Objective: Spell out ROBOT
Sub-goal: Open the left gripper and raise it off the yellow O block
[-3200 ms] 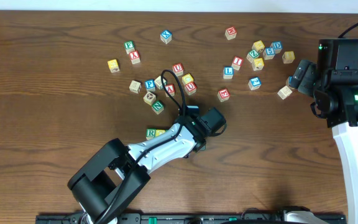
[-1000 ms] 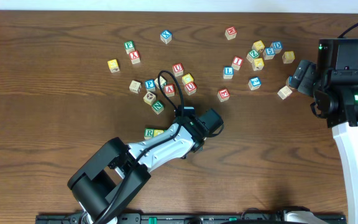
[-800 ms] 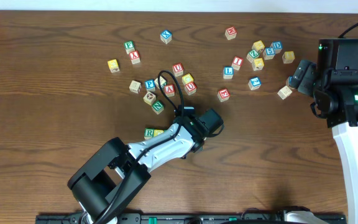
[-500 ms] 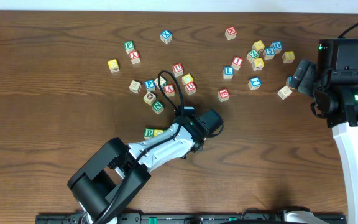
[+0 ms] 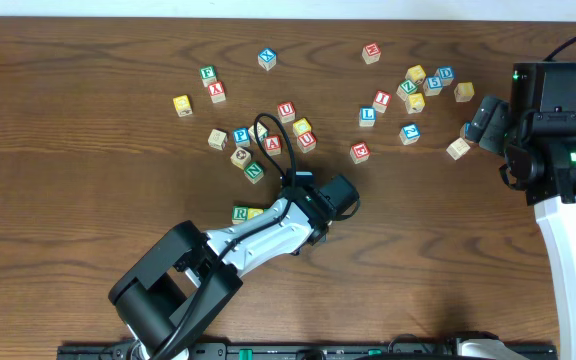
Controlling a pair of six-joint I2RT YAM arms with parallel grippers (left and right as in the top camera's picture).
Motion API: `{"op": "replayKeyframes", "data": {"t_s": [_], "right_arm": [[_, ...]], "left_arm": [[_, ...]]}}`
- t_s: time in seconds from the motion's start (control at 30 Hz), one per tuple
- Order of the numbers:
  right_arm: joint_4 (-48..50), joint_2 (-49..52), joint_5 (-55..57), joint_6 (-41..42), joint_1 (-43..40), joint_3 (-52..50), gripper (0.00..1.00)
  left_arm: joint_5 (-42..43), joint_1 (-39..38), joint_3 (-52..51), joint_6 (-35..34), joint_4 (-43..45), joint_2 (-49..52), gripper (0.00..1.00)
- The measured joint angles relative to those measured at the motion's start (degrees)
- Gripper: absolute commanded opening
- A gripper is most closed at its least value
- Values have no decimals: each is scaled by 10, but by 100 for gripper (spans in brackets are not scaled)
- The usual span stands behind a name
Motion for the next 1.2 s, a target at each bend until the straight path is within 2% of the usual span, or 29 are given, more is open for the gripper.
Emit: {"op": "replayKeyframes", "data": {"t_s": [0.63, 1.2], "right_arm": [[0, 0, 0, 0, 0, 0, 99], [0, 0, 0, 0, 0, 0, 99]], "left_arm": [[0, 0, 0, 5, -1, -23, 44], [5, 0, 0, 19, -3, -133, 44]]}}
